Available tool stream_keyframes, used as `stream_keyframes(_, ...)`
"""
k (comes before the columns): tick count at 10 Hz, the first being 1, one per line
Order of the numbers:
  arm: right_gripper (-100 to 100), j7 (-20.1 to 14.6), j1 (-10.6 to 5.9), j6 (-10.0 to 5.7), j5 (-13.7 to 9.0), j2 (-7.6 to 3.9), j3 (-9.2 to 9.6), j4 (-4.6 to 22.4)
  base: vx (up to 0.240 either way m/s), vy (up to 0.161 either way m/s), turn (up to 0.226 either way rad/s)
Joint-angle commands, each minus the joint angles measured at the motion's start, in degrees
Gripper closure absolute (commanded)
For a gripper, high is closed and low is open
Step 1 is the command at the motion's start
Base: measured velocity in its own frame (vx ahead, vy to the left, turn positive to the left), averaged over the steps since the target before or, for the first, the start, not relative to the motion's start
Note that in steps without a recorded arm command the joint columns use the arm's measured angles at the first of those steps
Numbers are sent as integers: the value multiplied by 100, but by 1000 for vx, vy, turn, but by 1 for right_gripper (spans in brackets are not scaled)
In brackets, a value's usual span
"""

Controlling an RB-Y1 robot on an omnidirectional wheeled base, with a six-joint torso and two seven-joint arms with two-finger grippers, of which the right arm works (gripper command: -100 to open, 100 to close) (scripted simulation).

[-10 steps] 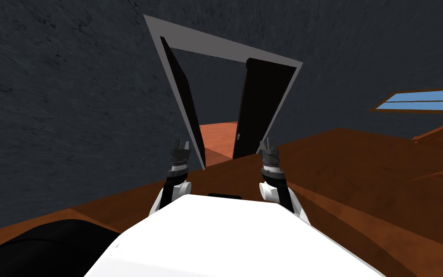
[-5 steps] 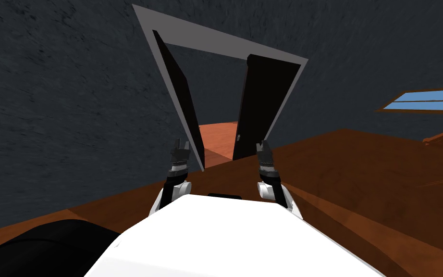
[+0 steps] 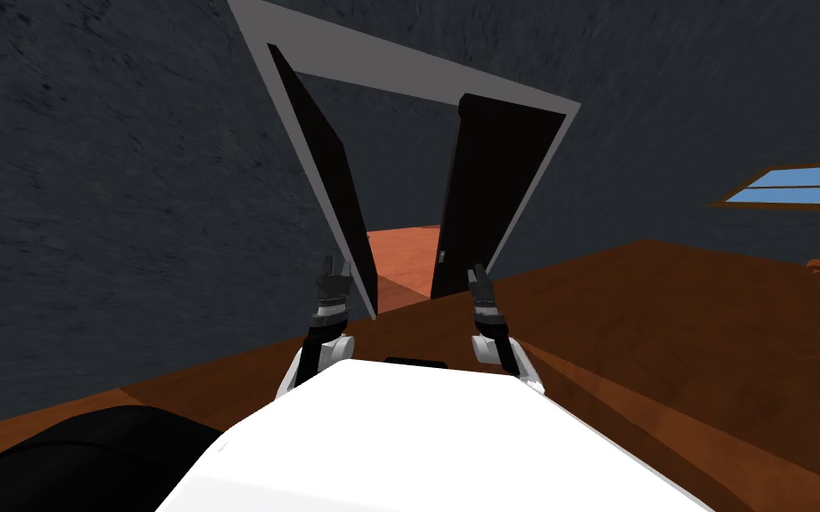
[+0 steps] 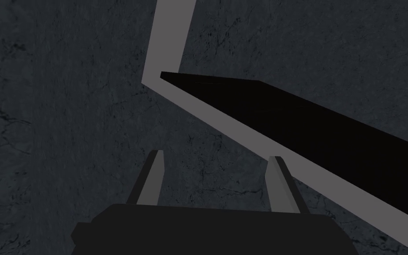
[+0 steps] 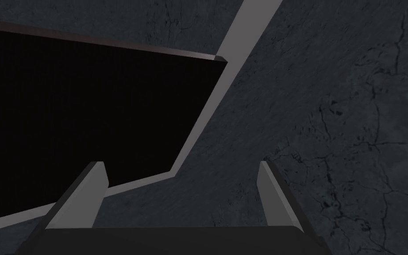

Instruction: Push the door open

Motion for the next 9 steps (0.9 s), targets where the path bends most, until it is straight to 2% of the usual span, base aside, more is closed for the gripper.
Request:
stream_keyframes(1,-100,-86,-105,-43,20,-34,-26,280,106,-55,34)
stream_keyframes(5,-100,-245,-371,-196,93,-68,-55,987,90,-54,30)
stream_keyframes(6,-100,-245,-371,-196,93,-68,-55,1042,63,-49,13)
stream_keyframes(9,-100,-369,-577,-315,150,-90,-77,1627,68,-49,28)
